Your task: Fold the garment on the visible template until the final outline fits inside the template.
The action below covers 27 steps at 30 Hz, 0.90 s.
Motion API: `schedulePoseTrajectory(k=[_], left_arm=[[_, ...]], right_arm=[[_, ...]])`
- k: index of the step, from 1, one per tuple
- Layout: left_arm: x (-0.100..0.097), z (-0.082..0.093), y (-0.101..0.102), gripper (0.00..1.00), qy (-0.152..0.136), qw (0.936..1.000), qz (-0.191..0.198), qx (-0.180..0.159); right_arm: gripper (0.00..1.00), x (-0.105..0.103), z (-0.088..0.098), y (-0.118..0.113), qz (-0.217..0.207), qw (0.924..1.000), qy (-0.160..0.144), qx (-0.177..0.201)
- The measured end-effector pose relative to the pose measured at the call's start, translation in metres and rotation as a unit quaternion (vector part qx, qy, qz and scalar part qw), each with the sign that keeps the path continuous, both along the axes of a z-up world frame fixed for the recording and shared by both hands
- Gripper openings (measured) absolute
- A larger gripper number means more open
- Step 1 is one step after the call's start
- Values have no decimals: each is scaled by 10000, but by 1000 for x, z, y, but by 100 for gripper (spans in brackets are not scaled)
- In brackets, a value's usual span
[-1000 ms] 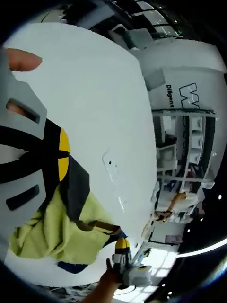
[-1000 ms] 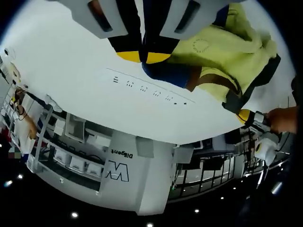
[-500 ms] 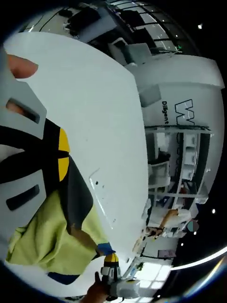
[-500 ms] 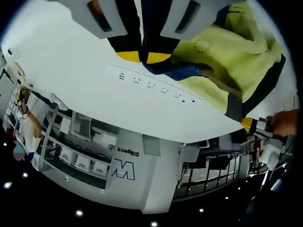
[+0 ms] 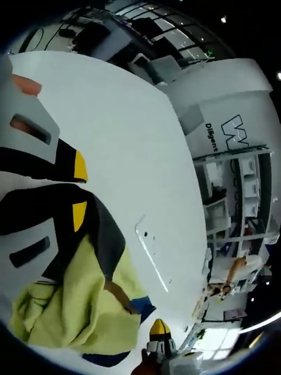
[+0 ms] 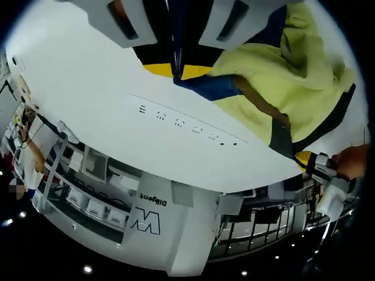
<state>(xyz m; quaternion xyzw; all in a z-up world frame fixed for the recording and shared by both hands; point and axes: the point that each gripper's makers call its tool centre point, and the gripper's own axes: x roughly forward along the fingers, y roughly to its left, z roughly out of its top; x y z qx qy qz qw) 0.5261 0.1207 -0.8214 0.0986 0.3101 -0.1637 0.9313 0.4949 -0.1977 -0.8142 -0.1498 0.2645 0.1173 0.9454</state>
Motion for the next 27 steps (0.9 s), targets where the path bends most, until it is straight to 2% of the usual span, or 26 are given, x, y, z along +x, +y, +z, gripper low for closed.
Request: schedulePoseTrajectory(k=[3,6,7,10,11,12,13,16,20,23,27], left_arm=[[0,6,11,21,20,9998,188,-117],[-4,13,12,17,9,9997,185,-153],[-7,21,10,16,-17,9997,163,-198],[-14,45,-4,13,-385,9982,-66,-465],[-21,52,-11,14,-483,9971,-157,-566],[-25,54,-14,14,-513,9968,-224,-571],[-40,56,-25,13,-483,9962,-461,-557],[-64,55,-43,12,-506,9940,-829,-500],[-90,49,-58,12,-491,9910,-1157,-469],[-114,40,-66,12,-319,9902,-1220,-601],[-133,30,-67,12,-165,9908,-1188,-627]], right_arm=[[0,-2,8,3,57,9999,-84,0],[0,-4,13,4,71,9999,-156,5],[0,-6,18,6,88,9998,-201,30],[0,-13,31,14,245,9991,-349,-4],[0,-17,36,18,345,9985,-422,-10],[0,-19,38,21,389,9982,-459,-5],[0,-26,43,26,461,9977,-497,16],[0,-43,51,37,630,9963,-576,73],[0,-63,50,49,892,9945,-554,-26],[0,-87,45,59,1063,9934,-437,40],[0,-110,35,64,1173,9927,-296,36]])
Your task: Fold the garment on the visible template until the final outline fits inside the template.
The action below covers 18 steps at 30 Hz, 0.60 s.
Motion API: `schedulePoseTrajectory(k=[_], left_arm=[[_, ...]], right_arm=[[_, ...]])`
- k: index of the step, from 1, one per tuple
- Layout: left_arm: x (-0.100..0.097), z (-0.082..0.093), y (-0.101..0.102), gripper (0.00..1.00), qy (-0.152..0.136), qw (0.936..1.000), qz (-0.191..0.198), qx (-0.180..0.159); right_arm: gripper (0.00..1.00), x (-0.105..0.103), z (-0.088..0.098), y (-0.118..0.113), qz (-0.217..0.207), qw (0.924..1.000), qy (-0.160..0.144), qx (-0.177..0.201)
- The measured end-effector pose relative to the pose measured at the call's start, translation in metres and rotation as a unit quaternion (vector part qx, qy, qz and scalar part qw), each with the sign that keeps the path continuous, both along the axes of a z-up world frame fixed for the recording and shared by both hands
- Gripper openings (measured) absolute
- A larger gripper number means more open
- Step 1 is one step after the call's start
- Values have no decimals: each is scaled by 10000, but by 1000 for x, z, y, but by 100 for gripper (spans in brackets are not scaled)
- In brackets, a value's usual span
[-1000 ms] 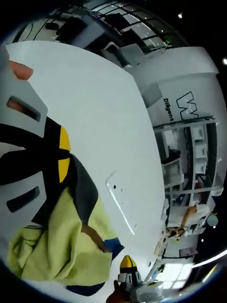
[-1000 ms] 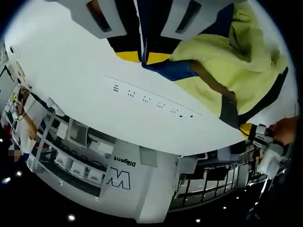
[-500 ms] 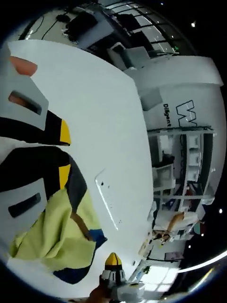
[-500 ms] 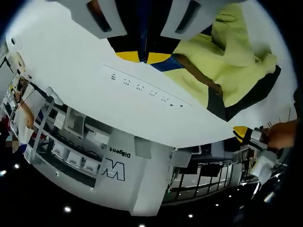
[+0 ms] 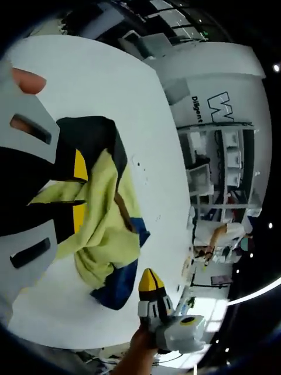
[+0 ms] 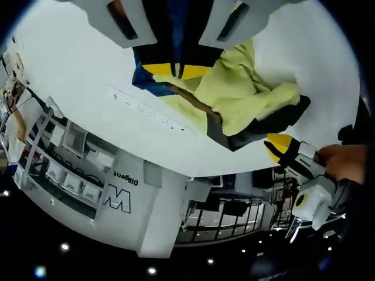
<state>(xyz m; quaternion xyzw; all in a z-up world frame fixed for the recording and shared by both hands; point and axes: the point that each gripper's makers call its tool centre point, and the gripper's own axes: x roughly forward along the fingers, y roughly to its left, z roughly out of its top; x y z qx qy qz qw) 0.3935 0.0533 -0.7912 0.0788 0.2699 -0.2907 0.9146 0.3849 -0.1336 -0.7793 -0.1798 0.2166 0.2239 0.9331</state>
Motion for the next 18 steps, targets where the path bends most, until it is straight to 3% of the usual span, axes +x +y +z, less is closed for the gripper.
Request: schedulePoseTrajectory(k=[5,10,18], left_arm=[[-22,-7,2,12,119,9999,55,-2],[-50,-21,-2,12,292,9996,-26,29],[-78,-36,-18,14,385,9984,-389,173]], right_arm=[[0,-24,-12,1,34,9998,203,-3],[0,-53,-35,7,281,9983,463,-202],[0,-72,-64,11,466,9947,865,-296]])
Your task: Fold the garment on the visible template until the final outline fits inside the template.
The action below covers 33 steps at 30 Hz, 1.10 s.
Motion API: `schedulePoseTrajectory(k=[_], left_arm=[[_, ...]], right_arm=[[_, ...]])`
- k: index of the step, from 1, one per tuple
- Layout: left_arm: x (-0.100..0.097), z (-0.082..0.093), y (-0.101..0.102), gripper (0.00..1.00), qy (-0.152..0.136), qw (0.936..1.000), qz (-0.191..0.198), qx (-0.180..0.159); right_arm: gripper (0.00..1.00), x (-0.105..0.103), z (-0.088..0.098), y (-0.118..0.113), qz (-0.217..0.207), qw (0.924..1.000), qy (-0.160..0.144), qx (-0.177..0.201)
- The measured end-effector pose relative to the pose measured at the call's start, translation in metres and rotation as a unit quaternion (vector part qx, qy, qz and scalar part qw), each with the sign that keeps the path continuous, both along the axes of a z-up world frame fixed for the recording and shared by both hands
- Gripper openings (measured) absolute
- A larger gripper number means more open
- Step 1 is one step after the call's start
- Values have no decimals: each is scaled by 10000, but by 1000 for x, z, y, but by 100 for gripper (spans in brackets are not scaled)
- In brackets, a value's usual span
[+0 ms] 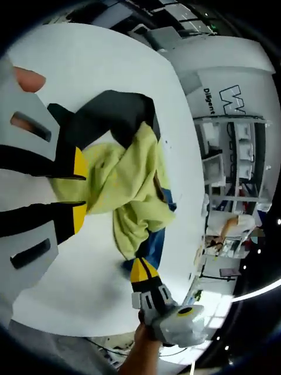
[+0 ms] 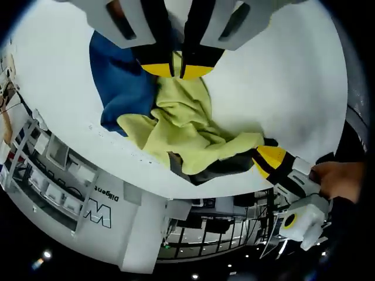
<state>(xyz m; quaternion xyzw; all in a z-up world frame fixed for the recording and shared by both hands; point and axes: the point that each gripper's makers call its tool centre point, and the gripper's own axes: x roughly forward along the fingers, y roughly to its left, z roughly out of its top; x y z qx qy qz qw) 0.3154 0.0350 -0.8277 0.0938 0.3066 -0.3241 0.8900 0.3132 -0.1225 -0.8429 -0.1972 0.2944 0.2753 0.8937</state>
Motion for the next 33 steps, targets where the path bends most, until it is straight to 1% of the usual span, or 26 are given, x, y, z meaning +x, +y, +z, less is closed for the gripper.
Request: schedulePoseTrajectory(k=[5,9,11,12,13,14,15,17,19,20,21,26,28,30,32,33], left_arm=[[1,-11,0,17,15,9999,-20,117],[0,-23,3,19,116,9998,-30,188],[1,-28,6,20,144,9996,-19,232],[1,-30,7,20,169,9995,-12,249],[2,-31,9,20,184,9995,21,273],[4,-31,11,20,146,9995,44,270],[5,-31,12,21,138,9996,67,256],[7,-31,14,21,133,9995,100,277],[7,-32,16,20,97,9993,94,348],[8,-32,16,20,79,9994,87,339],[8,-32,17,19,76,9995,96,297],[7,-32,20,18,58,9996,126,248],[6,-32,23,15,59,9996,141,237],[6,-32,25,9,50,9996,162,240],[7,-31,27,5,47,9995,200,221],[7,-32,28,1,87,9996,215,183]], right_arm=[[4,1,-10,-3,25,9999,87,-52],[8,1,-16,-2,85,9998,176,-13],[10,3,-16,-2,124,9998,120,-67],[11,4,-17,-1,128,9998,155,-29],[11,4,-20,0,123,9997,209,-8],[10,4,-23,0,132,9997,218,-62],[10,4,-20,-1,126,9998,167,-27],[9,7,-20,-2,84,9998,167,-19],[4,8,-21,-4,46,9999,159,-31],[1,6,-22,-4,61,9998,197,-43],[0,6,-22,-5,49,9998,183,-33],[0,6,-22,-6,6,9999,160,-9],[0,6,-22,-7,7,9999,139,-49],[0,6,-22,-7,-9,9999,141,-44],[0,6,-22,-7,-4,9999,123,-71],[0,6,-22,-7,-8,9999,113,-82]])
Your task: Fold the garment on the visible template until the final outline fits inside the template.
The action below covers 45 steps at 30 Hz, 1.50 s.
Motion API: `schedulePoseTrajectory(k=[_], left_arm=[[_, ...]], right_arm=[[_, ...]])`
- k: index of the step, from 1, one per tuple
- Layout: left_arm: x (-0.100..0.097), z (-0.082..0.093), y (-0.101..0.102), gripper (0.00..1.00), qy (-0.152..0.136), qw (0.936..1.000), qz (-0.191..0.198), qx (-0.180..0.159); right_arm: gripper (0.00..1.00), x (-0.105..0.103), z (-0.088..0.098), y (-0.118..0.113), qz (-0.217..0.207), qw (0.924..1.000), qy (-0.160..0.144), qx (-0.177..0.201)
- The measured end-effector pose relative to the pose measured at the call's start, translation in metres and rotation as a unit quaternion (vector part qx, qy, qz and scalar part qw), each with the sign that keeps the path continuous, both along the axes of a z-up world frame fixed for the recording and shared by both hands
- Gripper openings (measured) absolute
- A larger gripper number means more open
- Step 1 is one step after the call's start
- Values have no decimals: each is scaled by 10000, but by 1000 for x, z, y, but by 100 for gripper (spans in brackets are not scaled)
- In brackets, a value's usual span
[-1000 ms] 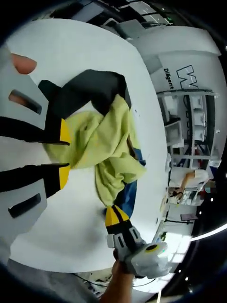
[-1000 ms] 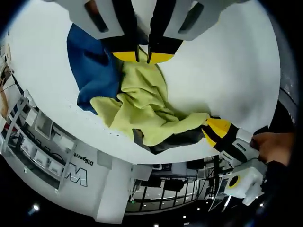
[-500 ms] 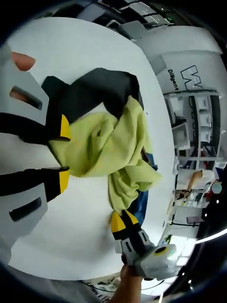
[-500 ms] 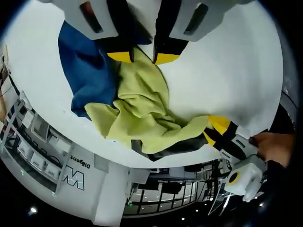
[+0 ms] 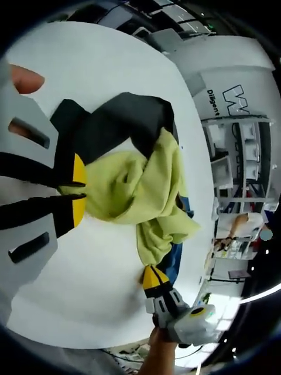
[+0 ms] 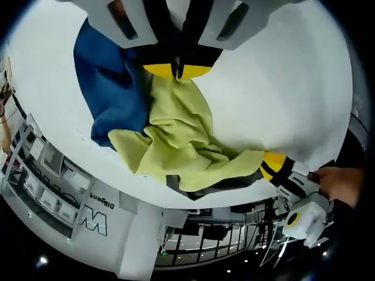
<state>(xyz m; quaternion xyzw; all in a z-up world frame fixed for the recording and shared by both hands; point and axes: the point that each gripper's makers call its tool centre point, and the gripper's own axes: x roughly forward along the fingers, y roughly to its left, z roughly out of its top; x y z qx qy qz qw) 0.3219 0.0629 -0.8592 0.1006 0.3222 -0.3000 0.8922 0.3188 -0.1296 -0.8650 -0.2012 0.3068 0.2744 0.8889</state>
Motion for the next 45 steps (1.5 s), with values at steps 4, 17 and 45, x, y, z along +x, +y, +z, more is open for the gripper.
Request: schedulePoseTrajectory(k=[4,17,45], left_arm=[[0,0,1,1,61,9998,99,-140],[-2,16,-1,0,81,9993,175,-314],[-23,71,-5,0,22,9958,244,-881]], right_arm=[[0,0,0,-1,-27,10000,8,15],[0,-4,14,1,4,10000,1,8],[0,-30,70,-4,95,9987,-510,-28]])
